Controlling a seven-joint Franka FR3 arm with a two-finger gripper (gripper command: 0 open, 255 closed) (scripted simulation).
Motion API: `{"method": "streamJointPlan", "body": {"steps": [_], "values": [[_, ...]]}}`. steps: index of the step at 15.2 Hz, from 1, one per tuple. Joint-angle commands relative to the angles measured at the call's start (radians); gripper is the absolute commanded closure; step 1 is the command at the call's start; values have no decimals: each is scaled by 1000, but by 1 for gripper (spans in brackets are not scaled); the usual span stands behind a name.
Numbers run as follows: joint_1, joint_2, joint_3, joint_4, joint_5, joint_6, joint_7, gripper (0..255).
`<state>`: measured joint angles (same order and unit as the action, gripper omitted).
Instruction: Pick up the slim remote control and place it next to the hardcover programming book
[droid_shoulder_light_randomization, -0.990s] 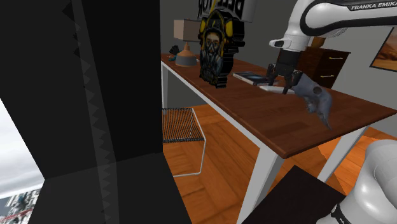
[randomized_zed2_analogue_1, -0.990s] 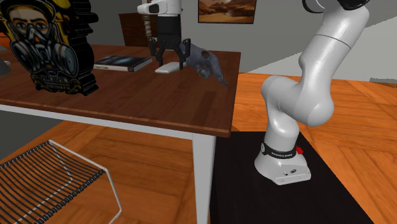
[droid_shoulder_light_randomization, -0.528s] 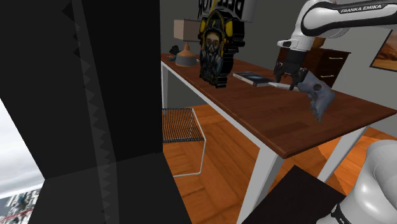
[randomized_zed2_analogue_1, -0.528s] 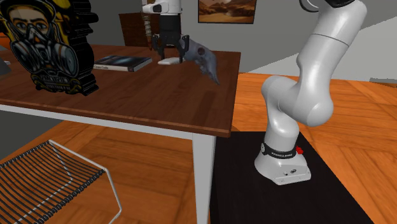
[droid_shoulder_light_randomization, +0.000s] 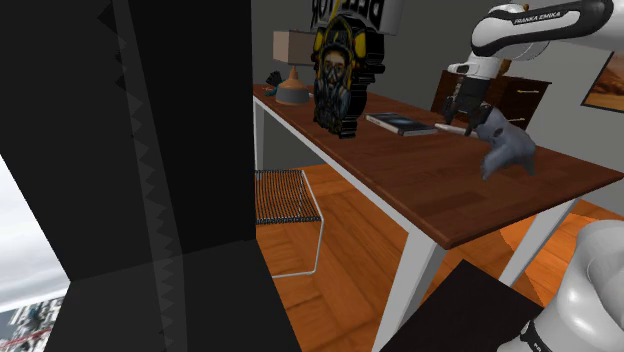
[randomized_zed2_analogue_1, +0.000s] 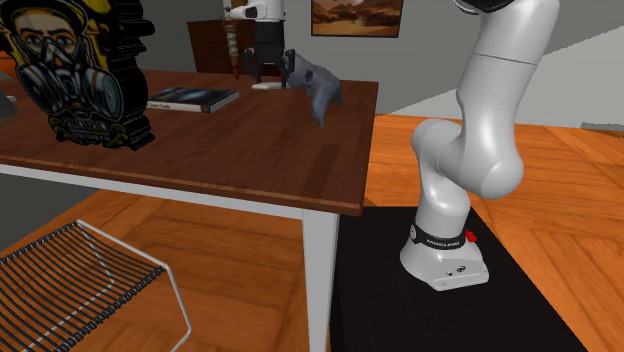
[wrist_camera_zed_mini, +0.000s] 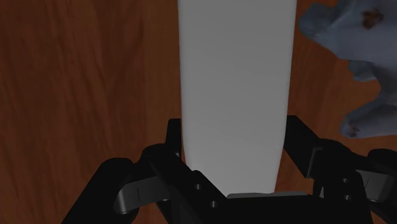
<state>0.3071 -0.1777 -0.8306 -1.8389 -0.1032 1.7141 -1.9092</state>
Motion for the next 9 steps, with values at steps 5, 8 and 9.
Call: {"method": "streamJointPlan", "body": {"steps": [5, 8, 9], "values": [[-85, 290, -155, 216, 223, -39, -275, 255], [-211, 449, -163, 352, 355, -90, -398, 255], [-262, 499, -156, 403, 394, -110, -431, 255]]}}
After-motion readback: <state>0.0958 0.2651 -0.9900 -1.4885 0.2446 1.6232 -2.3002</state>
